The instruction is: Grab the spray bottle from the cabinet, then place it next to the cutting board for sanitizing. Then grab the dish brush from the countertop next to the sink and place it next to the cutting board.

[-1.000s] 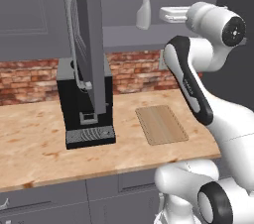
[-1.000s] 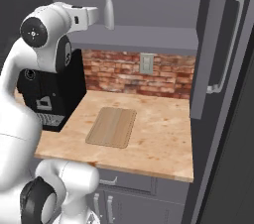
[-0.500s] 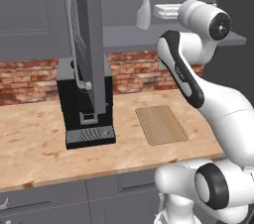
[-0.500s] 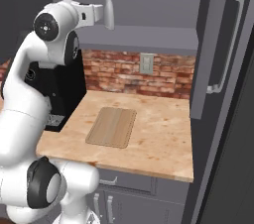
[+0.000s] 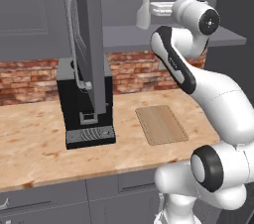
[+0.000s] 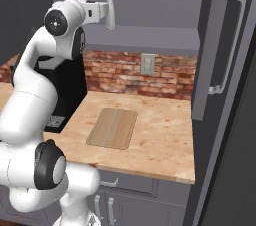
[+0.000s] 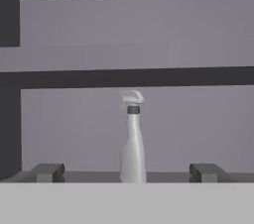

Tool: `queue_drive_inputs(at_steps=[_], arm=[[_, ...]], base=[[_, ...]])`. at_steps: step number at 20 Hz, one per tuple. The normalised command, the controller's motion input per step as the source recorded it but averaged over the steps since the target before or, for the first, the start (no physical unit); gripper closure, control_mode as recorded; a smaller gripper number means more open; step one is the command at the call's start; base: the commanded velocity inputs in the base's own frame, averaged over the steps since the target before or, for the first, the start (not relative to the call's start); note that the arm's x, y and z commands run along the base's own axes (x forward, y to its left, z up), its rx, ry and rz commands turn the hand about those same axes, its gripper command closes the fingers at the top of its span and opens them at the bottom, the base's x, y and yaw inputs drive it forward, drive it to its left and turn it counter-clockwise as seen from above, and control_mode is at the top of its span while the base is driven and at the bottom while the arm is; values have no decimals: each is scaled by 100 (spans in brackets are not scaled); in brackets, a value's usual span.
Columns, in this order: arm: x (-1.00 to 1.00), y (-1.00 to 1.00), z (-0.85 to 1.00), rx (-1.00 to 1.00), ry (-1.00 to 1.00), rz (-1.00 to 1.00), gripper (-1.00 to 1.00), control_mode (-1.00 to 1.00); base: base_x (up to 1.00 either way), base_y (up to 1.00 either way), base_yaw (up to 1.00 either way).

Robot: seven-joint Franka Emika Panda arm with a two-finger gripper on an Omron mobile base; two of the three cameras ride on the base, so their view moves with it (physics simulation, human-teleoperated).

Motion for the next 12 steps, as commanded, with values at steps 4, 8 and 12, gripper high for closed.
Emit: queue_drive_inputs(at_steps=[4, 8, 12], arm=[[40, 0, 0, 0, 0, 0, -100, -100], [42, 0, -1, 0, 5, 0, -100, -100], [44, 0, 0, 0, 11, 0, -100, -100]], base=[[0, 0, 0], [0, 0, 0], [0, 0, 0]])
